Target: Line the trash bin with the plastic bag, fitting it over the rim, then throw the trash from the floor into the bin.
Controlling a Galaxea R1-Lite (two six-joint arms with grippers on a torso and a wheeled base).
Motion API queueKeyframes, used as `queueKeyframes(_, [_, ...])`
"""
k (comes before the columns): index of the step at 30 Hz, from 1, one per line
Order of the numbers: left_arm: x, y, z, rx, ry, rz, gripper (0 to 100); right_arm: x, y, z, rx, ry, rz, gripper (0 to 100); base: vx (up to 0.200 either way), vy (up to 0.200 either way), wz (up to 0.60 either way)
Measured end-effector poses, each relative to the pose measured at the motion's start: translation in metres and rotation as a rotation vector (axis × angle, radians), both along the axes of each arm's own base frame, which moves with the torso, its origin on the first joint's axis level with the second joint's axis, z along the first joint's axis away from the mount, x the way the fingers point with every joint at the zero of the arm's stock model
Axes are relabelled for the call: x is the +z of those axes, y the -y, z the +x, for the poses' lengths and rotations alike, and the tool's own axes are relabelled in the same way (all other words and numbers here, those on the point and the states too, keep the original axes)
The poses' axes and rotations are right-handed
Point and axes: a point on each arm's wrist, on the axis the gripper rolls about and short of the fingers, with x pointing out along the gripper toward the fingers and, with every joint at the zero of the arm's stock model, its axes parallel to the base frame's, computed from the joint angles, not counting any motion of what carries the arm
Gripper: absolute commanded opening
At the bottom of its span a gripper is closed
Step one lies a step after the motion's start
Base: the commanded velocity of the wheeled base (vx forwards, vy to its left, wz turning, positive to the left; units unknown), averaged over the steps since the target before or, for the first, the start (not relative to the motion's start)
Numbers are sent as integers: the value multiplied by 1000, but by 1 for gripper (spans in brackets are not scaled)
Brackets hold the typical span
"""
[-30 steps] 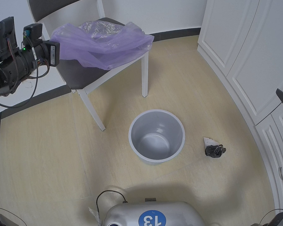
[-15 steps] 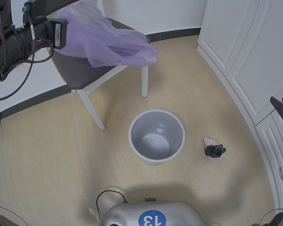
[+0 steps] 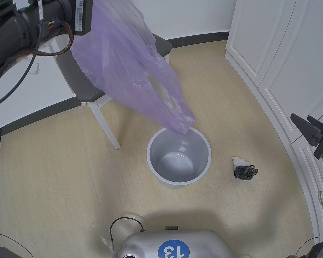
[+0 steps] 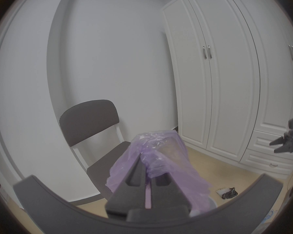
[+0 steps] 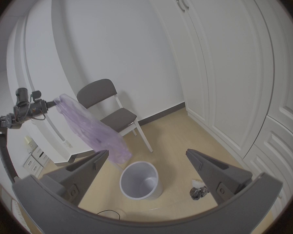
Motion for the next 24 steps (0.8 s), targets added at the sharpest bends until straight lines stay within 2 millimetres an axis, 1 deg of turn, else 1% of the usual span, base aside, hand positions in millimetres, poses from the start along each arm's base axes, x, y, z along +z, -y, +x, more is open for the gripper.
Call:
queueKeyframes(3, [2,1,-2,-5,8,-13,0,-5,-3,7,-31,-11,8,100,0,0,0])
queueKeyframes(8, [3,4,-7,-24,11,-23,0,-6,-11,16,-74,13,36,100,0,0,0])
queueKeyframes(17, [5,10,-15,-64,14,-26,0,-17,-33,25,-45,-12,32,100,0,0,0])
queueKeyframes(24, [7,16,-17,-86,15,-21,0,-26,-41,33,-41,-34,28,100,0,0,0])
